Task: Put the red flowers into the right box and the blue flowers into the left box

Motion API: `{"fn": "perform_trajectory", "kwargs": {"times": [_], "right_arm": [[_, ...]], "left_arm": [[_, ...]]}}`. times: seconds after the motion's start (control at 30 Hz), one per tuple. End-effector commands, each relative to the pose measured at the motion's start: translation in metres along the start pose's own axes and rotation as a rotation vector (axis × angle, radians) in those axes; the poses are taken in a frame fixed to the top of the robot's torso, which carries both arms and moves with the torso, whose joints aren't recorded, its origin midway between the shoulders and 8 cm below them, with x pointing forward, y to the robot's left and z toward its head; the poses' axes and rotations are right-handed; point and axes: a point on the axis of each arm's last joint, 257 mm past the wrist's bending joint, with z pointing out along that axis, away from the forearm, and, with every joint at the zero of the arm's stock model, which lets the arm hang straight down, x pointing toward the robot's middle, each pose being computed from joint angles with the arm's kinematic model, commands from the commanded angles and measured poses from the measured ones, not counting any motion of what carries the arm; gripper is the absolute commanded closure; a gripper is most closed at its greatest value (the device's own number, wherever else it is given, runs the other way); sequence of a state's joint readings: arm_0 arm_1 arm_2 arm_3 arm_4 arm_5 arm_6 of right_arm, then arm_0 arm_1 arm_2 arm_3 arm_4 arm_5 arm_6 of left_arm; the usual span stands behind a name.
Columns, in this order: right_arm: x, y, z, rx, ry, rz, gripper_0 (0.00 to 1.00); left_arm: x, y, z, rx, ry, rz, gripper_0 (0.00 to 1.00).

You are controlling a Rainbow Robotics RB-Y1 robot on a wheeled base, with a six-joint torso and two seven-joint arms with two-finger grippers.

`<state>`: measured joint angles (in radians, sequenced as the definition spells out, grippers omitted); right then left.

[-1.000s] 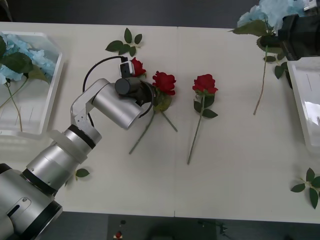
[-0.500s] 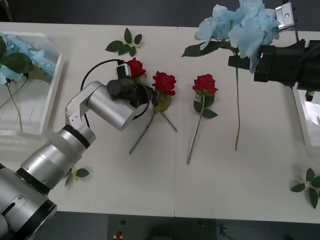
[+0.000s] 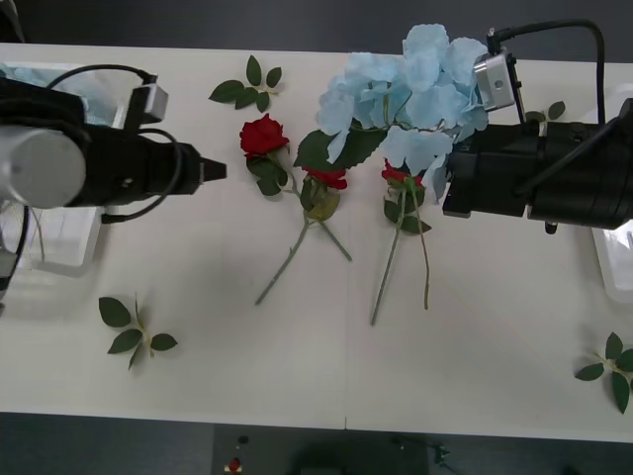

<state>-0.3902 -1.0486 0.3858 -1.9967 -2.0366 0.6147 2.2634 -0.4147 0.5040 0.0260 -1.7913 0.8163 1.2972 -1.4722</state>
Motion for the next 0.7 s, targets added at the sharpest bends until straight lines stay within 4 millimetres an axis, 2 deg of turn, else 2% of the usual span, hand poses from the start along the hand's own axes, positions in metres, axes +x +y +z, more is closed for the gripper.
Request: {"fn": "perform_trajectory", "kwargs": {"times": [0.03, 0.13, 0.3, 0.37, 0.5, 0.53, 0.67, 0.7], "right_arm": [[-0.006, 0.024, 0.004, -0.052, -0.002, -0.006, 1.0], [-0.009, 0.029, 0.005, -0.067, -0.011, 0.014, 1.0], [-0.009, 0.033, 0.006, -0.077, -0.015, 0.02, 1.0], [-0.009, 0.033, 0.006, -0.08, -0.017, 0.026, 1.0], [-0.011, 0.035, 0.006, -0.086, -0.021, 0.033, 1.0], [-0.011, 0.035, 0.006, -0.086, -0.021, 0.036, 1.0], [-0.013, 0.037, 0.006, -0.094, -0.026, 0.042, 1.0], [-0.012, 0.038, 0.006, -0.095, -0.026, 0.044, 1.0]], "left_arm": [[-0.001, -0.006, -0.027, 0.147, -0.003, 0.211, 0.0], [0.007, -0.015, -0.033, 0.304, -0.035, 0.324, 0.0], [0.026, -0.049, -0.019, 0.577, -0.212, 0.572, 0.0], [0.031, -0.064, -0.012, 0.646, -0.24, 0.537, 0.0], [0.042, -0.111, -0.005, 0.847, -0.266, 0.361, 0.0], [0.043, -0.118, -0.005, 0.874, -0.271, 0.339, 0.0], [0.048, -0.177, -0.015, 1.073, -0.311, 0.213, 0.0], [0.048, -0.184, -0.017, 1.1, -0.318, 0.196, 0.0]]}}
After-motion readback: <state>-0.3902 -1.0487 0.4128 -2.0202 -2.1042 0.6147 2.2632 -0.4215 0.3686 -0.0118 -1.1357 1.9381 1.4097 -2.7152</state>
